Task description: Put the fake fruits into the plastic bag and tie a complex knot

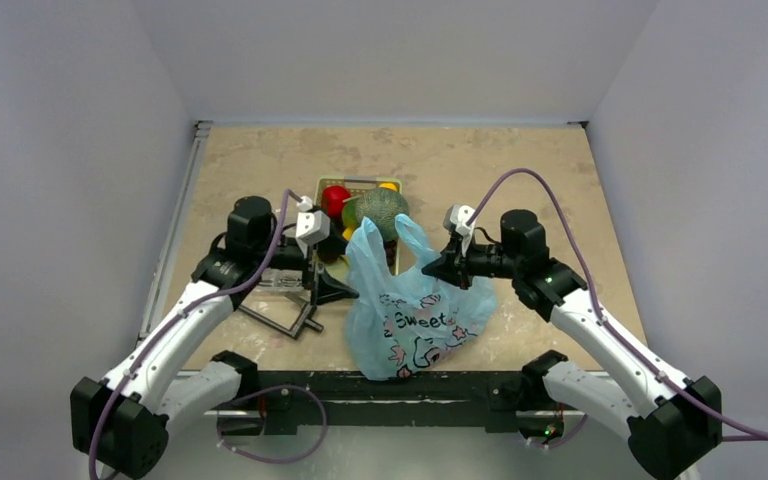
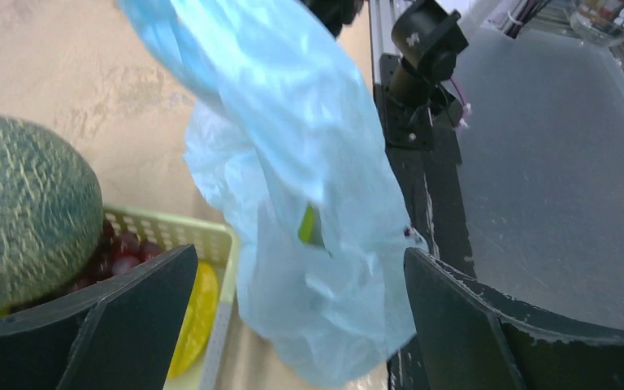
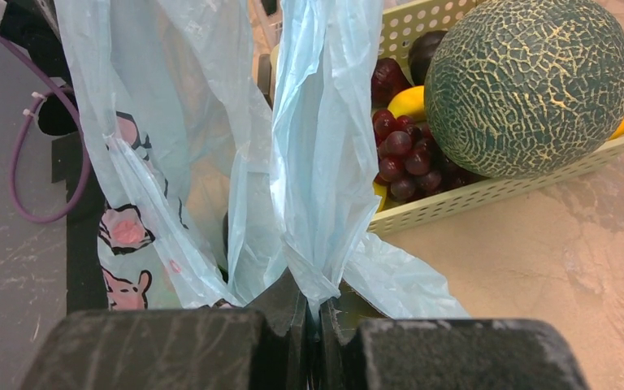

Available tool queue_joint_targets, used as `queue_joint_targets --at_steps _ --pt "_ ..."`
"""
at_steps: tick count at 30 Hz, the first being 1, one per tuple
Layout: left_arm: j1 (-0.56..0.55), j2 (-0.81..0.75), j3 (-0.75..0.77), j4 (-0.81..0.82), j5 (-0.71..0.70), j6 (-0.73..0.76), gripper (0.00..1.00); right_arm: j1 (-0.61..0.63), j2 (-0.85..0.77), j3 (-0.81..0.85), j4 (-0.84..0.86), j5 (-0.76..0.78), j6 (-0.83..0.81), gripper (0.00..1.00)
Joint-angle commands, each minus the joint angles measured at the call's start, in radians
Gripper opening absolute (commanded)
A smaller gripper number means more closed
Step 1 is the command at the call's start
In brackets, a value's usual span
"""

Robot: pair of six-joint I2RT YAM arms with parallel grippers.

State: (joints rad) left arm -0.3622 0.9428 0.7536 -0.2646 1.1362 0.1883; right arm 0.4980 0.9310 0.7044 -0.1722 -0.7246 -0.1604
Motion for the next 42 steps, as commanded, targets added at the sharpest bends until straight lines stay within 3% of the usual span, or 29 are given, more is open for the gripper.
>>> queue_joint_targets --at_steps 1,8,10,12,13,14,17,20,23,28,34,38,42 --pt "-0.09 0.089 -0.01 0.365 -0.084 -0.213 1.0 0.001 0.002 0.036 0.011 -0.016 -0.005 0.0" --pt "-0.149 0.199 -0.064 0.673 -0.16 -0.489 0.99 0.001 -0.013 0.028 -0.006 -0.018 -0.004 0.0" --pt "-0.162 0.218 -0.06 0.726 -0.133 -0.537 0.72 0.0 -0.015 0.027 -0.007 -0.009 0.004 0.0" --pt "-0.164 0.223 -0.044 0.751 -0.097 -0.581 0.29 0.0 -0.013 0.024 0.003 0.003 0.033 0.0" --pt "-0.164 0.221 -0.028 0.741 -0.075 -0.588 0.11 0.0 -0.014 0.016 0.019 0.009 0.064 0.0" --pt "-0.164 0.216 -0.003 0.702 -0.059 -0.572 0.0 0.0 -0.017 0.005 0.042 0.016 0.102 0.0" --pt "-0.154 0.188 0.122 0.329 -0.001 -0.342 0.0 0.025 -0.043 -0.034 0.153 0.096 0.242 0.0" --pt "-0.135 0.169 0.283 -0.17 0.012 0.127 0.0 0.047 -0.019 -0.031 0.193 0.164 0.333 0.0" --pt "-0.124 0.194 0.409 -0.518 -0.016 0.603 0.0 0.048 0.067 0.011 0.192 0.151 0.383 0.0" --pt "-0.191 0.335 0.618 -0.881 -0.076 0.974 0.0 0.048 0.109 0.062 0.162 0.068 0.313 0.0" --pt "-0.315 0.397 0.618 -0.937 -0.217 1.126 0.0 0.048 0.108 0.104 0.07 0.0 0.195 0.0" --pt "-0.349 0.438 0.604 -0.918 -0.264 1.128 0.0 0.049 0.106 0.122 0.033 -0.051 0.14 0.01" --pt "-0.35 0.483 0.624 -0.9 -0.295 1.127 0.0 0.057 0.13 0.162 -0.085 -0.119 0.035 0.22"
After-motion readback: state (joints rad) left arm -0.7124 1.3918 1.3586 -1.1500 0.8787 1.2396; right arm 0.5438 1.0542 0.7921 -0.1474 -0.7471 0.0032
